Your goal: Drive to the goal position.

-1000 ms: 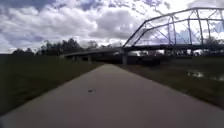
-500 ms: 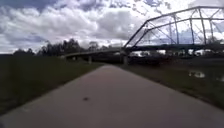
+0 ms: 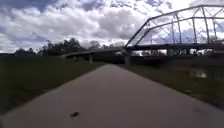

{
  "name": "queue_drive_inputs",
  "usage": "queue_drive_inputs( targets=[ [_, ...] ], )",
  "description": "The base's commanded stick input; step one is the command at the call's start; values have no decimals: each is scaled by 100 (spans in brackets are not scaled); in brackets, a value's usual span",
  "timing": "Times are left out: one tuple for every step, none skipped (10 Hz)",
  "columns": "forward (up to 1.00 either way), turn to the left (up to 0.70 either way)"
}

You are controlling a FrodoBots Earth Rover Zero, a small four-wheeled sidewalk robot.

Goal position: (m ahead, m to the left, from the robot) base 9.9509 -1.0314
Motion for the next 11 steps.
queue_drive_inputs(
  targets=[
    [100,0],
    [100,0],
    [100,0],
    [100,0],
    [100,0],
    [100,0],
    [100,0],
    [100,0],
    [100,0],
    [100,0],
    [100,0]
  ],
)
